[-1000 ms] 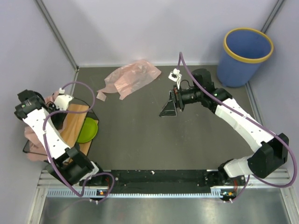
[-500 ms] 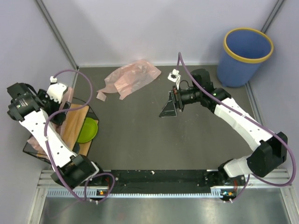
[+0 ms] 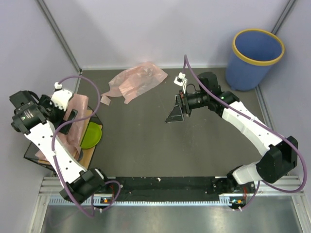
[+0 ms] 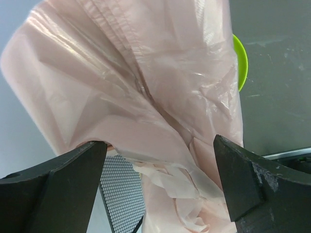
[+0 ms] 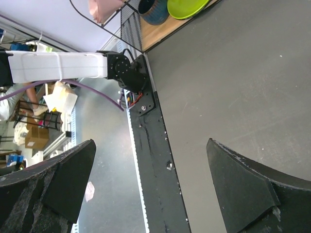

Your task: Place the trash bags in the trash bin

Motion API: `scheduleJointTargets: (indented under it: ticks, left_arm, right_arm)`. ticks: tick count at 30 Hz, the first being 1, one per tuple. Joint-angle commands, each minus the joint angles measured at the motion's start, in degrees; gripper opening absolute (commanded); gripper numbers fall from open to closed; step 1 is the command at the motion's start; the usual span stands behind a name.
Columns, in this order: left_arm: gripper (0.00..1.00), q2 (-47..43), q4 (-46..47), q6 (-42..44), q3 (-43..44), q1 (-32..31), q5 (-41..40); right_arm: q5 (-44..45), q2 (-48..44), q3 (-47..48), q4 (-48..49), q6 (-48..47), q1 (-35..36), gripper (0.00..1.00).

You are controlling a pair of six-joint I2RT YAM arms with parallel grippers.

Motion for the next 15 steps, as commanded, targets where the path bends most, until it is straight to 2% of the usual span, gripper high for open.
scheduleJointTargets:
  ticks: [1,5,10,11,12,15]
  left_arm:
    - [0.93,-3.41,-6.67,2.72,-3.80,-1.65,2.82]
    - [0.80,-5.35,-1.58,0.80,-10.48,-5.26,-1.22]
    - [0.76,-6.67,7.73,-3.59,-20.40,-9.57,-11.22]
    - [0.67,-6.41,11.14,-4.12,-21.12,-9.57,-12.46]
    - [0.63,-6.14,12.40,-4.74,-21.48,-9.48,-13.78]
    - [0.38,-4.13,12.33,-6.50,-19.91,-9.48,-17.13]
  right_arm:
    - [-1.30,0.41,1.30,-0.13,-1.41,-0.07,0.99]
    - [-1.12,0.85,1.39,-0.31,-1.67,-0.07,0.99]
    - [-0.95,1.82,2.44,-0.66,-1.67,-0.07,0.99]
    - [-0.86,1.91,2.62,-0.75,-1.67,-0.07,0.99]
    - [-0.86,2.00,2.71,-0.84,-1.67,-0.07,0.99]
    - [-0.95,2.00,2.88,-1.10,-1.76,-0.07,0.99]
